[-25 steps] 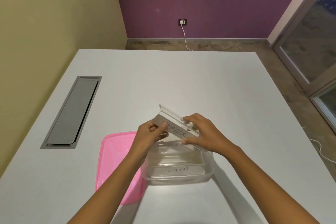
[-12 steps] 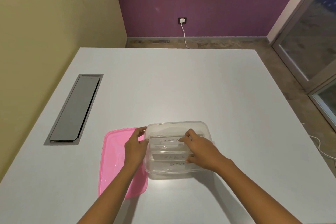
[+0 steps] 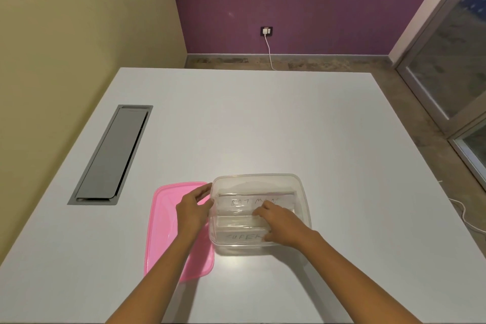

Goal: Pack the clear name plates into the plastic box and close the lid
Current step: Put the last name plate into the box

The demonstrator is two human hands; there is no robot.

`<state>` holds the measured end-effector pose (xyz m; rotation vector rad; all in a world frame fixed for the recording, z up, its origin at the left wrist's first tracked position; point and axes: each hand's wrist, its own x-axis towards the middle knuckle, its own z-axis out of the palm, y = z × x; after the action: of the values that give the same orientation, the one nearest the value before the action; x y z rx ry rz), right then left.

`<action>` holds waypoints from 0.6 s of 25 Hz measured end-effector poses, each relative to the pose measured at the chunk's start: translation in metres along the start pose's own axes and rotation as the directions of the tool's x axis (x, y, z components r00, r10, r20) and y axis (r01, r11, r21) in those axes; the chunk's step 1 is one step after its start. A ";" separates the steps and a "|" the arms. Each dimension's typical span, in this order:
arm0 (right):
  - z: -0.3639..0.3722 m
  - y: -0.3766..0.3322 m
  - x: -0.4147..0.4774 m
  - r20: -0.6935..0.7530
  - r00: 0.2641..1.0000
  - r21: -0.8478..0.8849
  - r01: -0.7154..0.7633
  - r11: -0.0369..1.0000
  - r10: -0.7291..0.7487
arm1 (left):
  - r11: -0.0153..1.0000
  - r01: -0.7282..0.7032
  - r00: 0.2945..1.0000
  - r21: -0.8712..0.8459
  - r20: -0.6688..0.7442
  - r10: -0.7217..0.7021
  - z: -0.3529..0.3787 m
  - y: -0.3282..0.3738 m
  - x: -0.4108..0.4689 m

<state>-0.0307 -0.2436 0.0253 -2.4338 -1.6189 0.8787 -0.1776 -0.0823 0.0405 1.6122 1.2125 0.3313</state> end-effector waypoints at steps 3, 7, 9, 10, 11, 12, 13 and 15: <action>0.002 0.003 0.003 0.024 1.000 0.048 0.003 0.999 -0.005 | 1.000 0.006 1.000 -0.022 -0.008 -0.006 0.001 -0.002 0.001; 0.006 0.004 0.004 0.005 1.000 0.086 -0.007 0.996 0.006 | 1.000 -0.001 1.000 -0.027 -0.015 0.000 0.002 -0.004 0.000; 0.009 0.003 0.004 -0.028 0.998 0.108 -0.049 0.993 0.052 | 1.000 -0.003 1.000 -0.028 -0.018 0.003 0.002 -0.005 0.000; 0.010 0.002 0.003 -0.047 0.995 0.125 -0.078 0.989 0.084 | 0.999 -0.001 1.000 -0.033 -0.019 0.001 0.002 -0.005 0.001; 0.011 0.002 0.003 -0.063 0.991 0.145 -0.106 0.984 0.116 | 0.999 -0.001 1.000 -0.038 -0.021 0.000 0.002 -0.006 0.001; 0.013 0.001 0.003 -0.077 0.987 0.165 -0.130 0.978 0.144 | 0.999 -0.004 1.000 -0.038 -0.023 0.003 0.003 -0.006 0.001; 0.015 0.000 0.003 -0.087 0.982 0.186 -0.150 0.971 0.168 | 1.000 -0.013 1.000 -0.027 -0.028 0.012 0.004 -0.006 0.000; 0.018 -0.001 0.003 -0.098 0.973 0.230 -0.181 0.956 0.208 | 0.999 -0.046 0.998 0.027 -0.048 0.047 0.006 -0.007 -0.003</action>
<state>-0.0399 -0.2450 0.0092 -2.4644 -1.1881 0.8643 -0.1782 -0.0888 0.0334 1.6651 1.2218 0.3871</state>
